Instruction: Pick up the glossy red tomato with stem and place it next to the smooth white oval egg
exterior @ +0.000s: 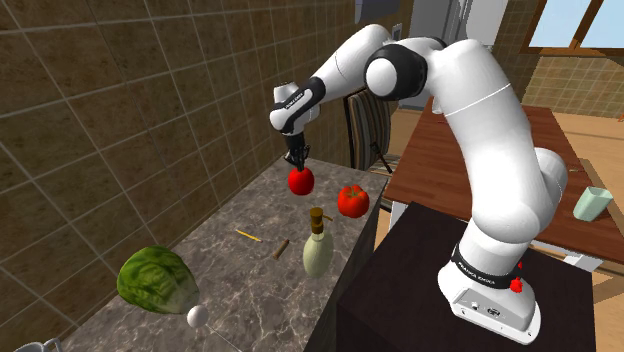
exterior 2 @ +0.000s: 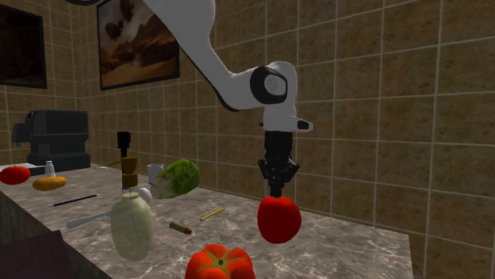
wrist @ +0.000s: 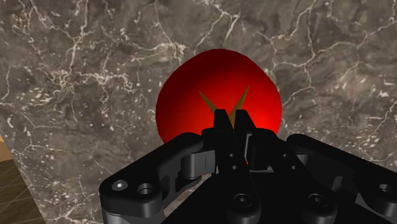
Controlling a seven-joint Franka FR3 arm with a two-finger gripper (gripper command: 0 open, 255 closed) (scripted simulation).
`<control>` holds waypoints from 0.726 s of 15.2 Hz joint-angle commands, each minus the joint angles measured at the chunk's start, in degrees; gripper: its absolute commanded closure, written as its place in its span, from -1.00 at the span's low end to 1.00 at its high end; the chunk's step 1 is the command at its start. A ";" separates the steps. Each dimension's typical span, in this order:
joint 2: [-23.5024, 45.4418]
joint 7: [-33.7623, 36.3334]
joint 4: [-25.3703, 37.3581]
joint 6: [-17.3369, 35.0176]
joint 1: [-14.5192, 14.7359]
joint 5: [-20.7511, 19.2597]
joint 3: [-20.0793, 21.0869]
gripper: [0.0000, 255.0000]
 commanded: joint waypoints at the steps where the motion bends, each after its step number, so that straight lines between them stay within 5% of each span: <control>1: -1.01 -0.12 0.07 -1.09 -0.06 0.02 0.00 1.00; 11: -5.02 -0.34 1.55 -6.56 -0.07 0.12 0.04 1.00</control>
